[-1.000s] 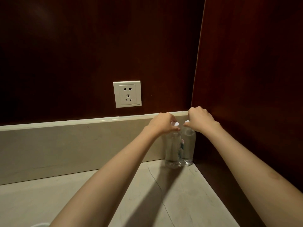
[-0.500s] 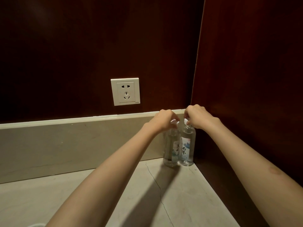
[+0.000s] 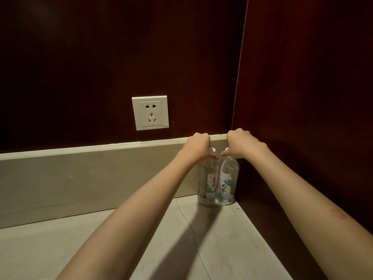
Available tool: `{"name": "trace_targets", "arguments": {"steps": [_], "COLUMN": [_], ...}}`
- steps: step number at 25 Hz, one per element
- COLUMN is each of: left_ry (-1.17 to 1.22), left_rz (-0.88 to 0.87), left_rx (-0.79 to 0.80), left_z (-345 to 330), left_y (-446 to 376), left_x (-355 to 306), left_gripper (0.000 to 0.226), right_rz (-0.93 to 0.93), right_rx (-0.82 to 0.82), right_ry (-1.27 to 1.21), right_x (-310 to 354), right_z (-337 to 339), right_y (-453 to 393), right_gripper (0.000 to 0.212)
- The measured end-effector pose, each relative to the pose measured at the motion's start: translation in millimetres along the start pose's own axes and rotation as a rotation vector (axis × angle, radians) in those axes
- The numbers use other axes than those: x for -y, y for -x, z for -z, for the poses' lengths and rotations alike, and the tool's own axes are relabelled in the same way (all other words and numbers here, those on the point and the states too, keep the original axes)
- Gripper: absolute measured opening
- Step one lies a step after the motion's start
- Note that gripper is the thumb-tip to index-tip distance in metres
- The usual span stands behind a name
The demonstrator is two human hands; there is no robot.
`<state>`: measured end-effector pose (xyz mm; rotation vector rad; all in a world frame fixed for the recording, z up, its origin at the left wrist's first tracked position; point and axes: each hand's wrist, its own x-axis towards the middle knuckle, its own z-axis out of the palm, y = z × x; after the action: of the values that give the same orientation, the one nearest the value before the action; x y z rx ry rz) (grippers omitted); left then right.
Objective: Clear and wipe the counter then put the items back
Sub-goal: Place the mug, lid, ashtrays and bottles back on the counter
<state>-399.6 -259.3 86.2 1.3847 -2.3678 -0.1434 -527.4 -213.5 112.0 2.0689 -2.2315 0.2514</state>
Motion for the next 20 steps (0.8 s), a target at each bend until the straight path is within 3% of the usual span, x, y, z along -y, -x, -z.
{"name": "trace_targets", "arguments": {"steps": [6, 15, 20], "left_ry": [0.033, 0.118, 0.124], "left_rz": [-0.013, 0.003, 0.04], "left_rx": [-0.013, -0.096, -0.114], "left_z": [-4, -11, -9], "left_y": [2, 7, 12], "left_x": [1, 1, 0], "left_gripper": [0.047, 0.049, 0.037], "right_rz": [0.044, 0.049, 0.039], "right_rx": [0.029, -0.004, -0.028], "right_ry": [-0.009, 0.01, 0.011], "right_x": [-5, -5, -6], "right_z": [-2, -3, -4], "right_y": [-4, -4, -2], "right_gripper": [0.027, 0.03, 0.034]}}
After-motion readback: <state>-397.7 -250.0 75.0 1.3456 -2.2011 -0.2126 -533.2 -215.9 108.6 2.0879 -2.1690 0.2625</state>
